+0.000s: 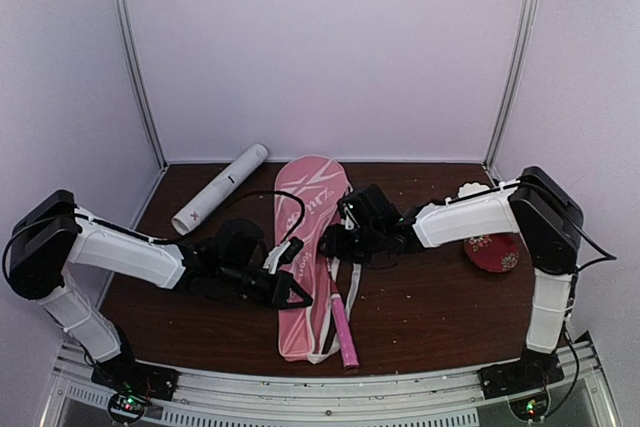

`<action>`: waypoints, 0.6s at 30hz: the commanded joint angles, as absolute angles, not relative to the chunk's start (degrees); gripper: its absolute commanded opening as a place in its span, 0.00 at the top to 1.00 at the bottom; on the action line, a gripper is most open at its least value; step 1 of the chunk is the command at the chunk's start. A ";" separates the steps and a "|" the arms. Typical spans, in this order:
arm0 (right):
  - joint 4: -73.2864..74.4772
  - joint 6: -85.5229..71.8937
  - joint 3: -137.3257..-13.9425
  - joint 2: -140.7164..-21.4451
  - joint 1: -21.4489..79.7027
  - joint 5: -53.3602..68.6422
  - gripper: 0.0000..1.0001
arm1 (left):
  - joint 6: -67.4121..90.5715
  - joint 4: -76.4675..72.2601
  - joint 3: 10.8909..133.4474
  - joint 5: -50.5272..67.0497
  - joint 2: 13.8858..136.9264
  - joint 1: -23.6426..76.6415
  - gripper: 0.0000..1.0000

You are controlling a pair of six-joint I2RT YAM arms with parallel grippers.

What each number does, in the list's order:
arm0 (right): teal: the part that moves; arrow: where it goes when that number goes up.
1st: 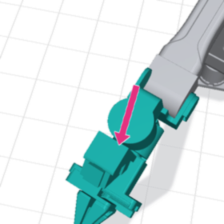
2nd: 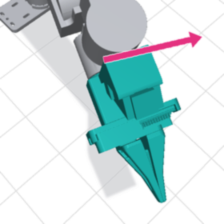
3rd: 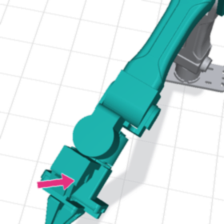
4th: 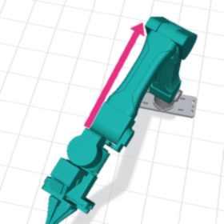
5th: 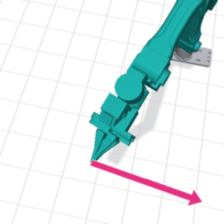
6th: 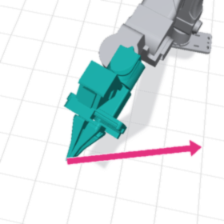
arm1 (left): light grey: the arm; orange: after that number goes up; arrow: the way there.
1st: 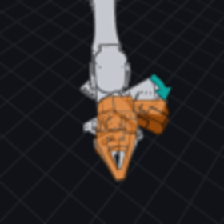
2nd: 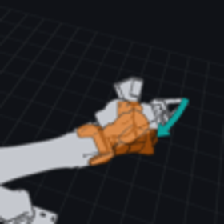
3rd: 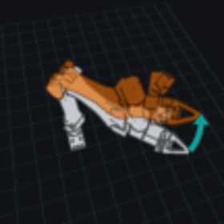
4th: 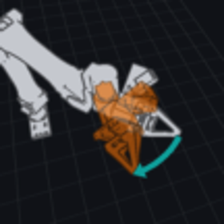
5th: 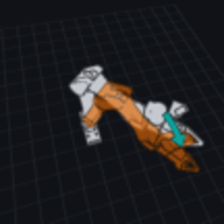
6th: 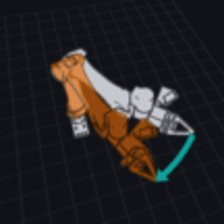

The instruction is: Pack up the badminton gear

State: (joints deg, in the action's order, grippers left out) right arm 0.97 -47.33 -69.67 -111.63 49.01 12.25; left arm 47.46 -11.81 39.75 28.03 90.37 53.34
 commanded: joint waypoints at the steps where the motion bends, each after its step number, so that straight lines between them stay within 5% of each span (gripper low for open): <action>1: -3.95 -41.38 -63.76 -105.06 48.35 17.89 0.44 | 47.13 -16.21 39.98 30.27 90.96 52.91 1.00; 9: -1.00 -23.99 -42.71 -82.26 56.67 14.31 0.39 | 46.70 -15.06 40.08 30.02 90.63 52.91 1.00; 18: 6.39 -18.61 -36.18 -78.21 72.24 3.85 0.37 | 45.98 -13.70 40.63 30.58 90.81 52.91 1.00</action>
